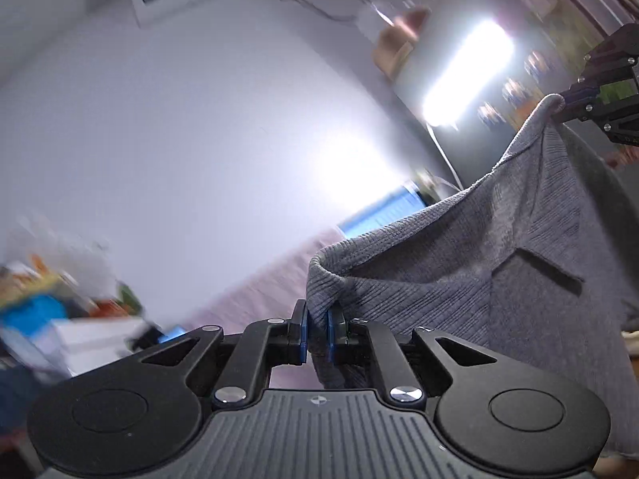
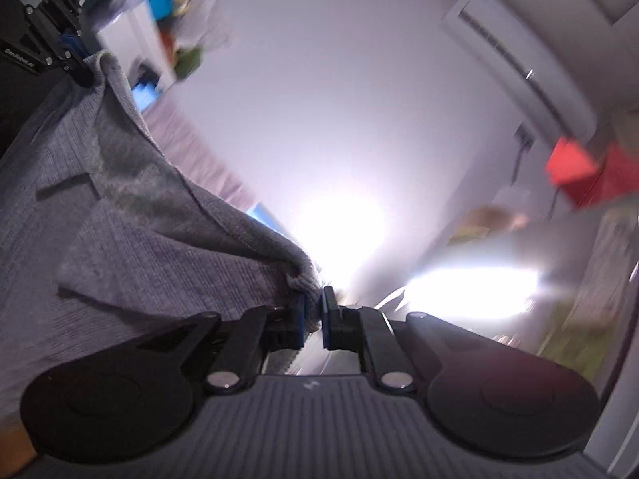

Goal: Fold clothes
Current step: 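Lift and shake the grey shirt with both tools to spread it, then lower the shirt flat onto the desk and open both tools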

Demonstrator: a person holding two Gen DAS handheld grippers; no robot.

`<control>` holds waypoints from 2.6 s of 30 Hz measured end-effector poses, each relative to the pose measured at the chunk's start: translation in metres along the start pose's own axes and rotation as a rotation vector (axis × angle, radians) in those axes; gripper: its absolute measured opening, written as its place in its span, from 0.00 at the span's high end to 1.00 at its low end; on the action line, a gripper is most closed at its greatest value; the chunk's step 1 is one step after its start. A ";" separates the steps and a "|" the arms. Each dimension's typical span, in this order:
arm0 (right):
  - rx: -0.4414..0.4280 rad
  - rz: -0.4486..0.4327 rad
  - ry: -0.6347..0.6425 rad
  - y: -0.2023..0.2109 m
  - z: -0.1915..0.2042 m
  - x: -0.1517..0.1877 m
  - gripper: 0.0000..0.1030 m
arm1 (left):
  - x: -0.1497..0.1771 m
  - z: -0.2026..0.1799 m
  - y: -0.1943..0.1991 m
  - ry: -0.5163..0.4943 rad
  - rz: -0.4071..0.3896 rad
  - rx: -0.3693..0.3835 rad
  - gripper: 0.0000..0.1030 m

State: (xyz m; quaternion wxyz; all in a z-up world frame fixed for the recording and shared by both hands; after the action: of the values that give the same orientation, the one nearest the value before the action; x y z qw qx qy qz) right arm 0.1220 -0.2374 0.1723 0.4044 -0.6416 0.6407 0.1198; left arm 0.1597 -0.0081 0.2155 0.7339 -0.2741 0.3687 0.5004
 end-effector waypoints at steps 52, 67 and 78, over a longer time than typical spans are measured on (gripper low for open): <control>-0.688 0.705 -0.265 -0.207 0.276 0.180 0.51 | 0.348 -0.011 -0.226 0.649 0.765 0.285 0.61; -0.772 1.004 -0.172 -0.104 0.223 0.272 0.52 | 0.299 -0.045 -0.096 0.636 0.639 0.263 0.61; -0.583 0.948 0.036 -0.133 0.215 0.265 0.97 | 0.337 -0.054 -0.077 0.644 0.686 0.277 0.61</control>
State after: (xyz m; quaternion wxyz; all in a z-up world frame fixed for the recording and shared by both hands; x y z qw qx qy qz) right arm 0.3619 -0.3051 -0.0957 0.1007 -0.3703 0.8064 0.4500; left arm 0.2943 0.1020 -0.0878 0.4049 -0.1776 0.7091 0.5493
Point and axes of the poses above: each gripper's, at about its wrist camera, not at the fingertips, and y roughly against the way its jaws point, z to its left, x to its underside, the point moved 8 cm from there along -y, roughly the way its jaws point, and after that the axes turned 12 degrees about x, right-handed, at the moved point
